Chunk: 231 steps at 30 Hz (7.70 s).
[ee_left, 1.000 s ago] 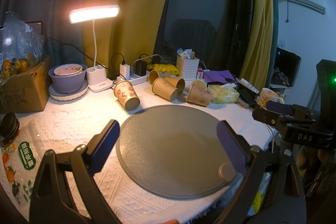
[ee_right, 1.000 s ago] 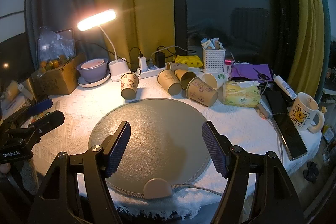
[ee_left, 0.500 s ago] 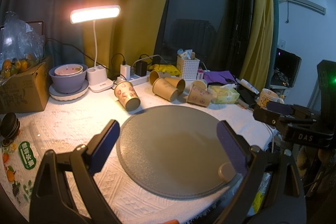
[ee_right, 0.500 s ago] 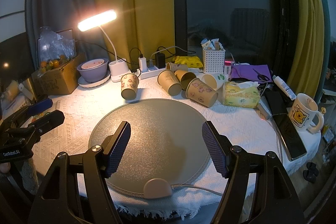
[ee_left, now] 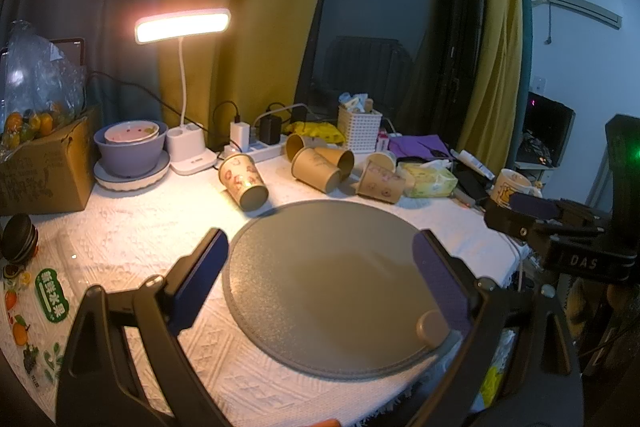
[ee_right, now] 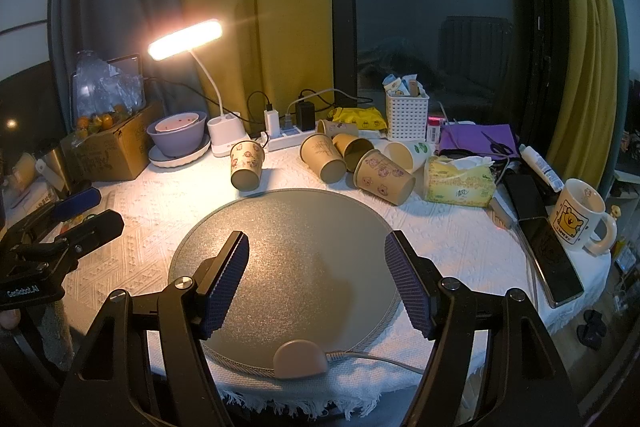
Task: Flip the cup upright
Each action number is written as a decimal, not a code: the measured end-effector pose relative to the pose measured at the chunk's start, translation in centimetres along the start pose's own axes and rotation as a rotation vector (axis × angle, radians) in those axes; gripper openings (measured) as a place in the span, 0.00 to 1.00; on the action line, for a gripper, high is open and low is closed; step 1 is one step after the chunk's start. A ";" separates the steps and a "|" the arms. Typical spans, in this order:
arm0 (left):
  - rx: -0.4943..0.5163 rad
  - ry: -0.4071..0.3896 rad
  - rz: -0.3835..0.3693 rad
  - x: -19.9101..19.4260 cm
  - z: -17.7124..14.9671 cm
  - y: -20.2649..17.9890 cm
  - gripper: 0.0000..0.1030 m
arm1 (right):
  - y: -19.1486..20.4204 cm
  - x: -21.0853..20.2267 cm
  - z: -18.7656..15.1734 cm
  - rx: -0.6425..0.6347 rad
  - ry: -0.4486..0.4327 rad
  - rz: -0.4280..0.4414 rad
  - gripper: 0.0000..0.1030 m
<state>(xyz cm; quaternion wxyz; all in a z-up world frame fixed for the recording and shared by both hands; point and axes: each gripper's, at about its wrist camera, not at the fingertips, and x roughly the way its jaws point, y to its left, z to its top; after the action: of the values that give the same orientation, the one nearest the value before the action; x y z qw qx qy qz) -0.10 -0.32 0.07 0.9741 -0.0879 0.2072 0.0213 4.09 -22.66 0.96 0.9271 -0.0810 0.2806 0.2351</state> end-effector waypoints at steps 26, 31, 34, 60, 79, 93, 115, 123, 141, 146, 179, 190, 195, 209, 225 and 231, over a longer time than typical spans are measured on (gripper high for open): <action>-0.018 0.038 -0.001 1.9 -0.1 1.1 0.92 | 0.2 1.7 0.1 -0.014 0.027 0.001 0.71; -0.021 0.047 0.000 2.6 0.1 1.2 0.92 | 0.2 2.4 0.2 -0.015 0.041 0.005 0.71; -0.022 0.056 0.002 3.3 0.3 1.3 0.92 | -0.1 3.0 0.4 -0.012 0.048 0.006 0.71; -0.008 0.130 0.000 13.5 4.4 0.9 0.92 | -4.3 10.3 4.0 -0.007 0.079 0.024 0.71; 0.015 0.237 0.002 24.6 6.4 -0.2 0.92 | -9.2 17.9 7.3 -0.007 0.092 0.014 0.71; -0.114 0.358 -0.019 32.4 7.6 0.0 0.92 | -12.2 23.2 9.7 -0.022 0.083 0.053 0.71; -0.217 0.477 0.081 40.9 6.6 1.5 0.92 | -15.3 26.9 10.4 0.019 0.080 0.096 0.71; -0.243 0.482 0.056 41.6 6.0 2.1 0.66 | -15.0 27.4 10.2 0.020 0.104 0.104 0.71; -0.169 0.382 -0.030 33.7 7.0 1.4 0.62 | -12.6 22.6 10.5 0.022 0.081 0.082 0.71; -0.117 0.346 -0.046 30.3 6.8 0.6 0.62 | -11.6 20.5 10.2 0.025 0.069 0.079 0.71; 0.039 0.298 -0.139 13.8 -2.5 -2.3 0.62 | -5.8 9.2 2.8 0.118 0.138 0.123 0.71; 0.121 0.240 -0.196 10.4 -5.2 -4.6 0.62 | -3.7 6.2 0.9 0.187 0.155 0.289 0.71; 0.168 0.210 -0.203 8.9 -6.2 -5.7 0.62 | -2.6 5.7 0.0 0.223 0.176 0.357 0.71; 0.240 0.104 -0.260 5.4 -6.6 -6.9 0.62 | -0.6 5.5 -0.7 0.258 0.229 0.486 0.71; 0.226 0.098 -0.313 5.7 -6.5 -6.5 0.63 | -0.3 7.4 -0.5 0.283 0.282 0.525 0.69; 0.183 0.143 -0.316 6.5 -6.5 -5.8 0.64 | 0.2 8.2 -0.3 0.264 0.296 0.515 0.68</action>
<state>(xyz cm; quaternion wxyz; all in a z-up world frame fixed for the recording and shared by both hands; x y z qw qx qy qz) 3.72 -7.13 -7.48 0.9521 -0.0320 0.2604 -0.1572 9.86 -19.35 -3.87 0.7888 0.0806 0.4515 0.4091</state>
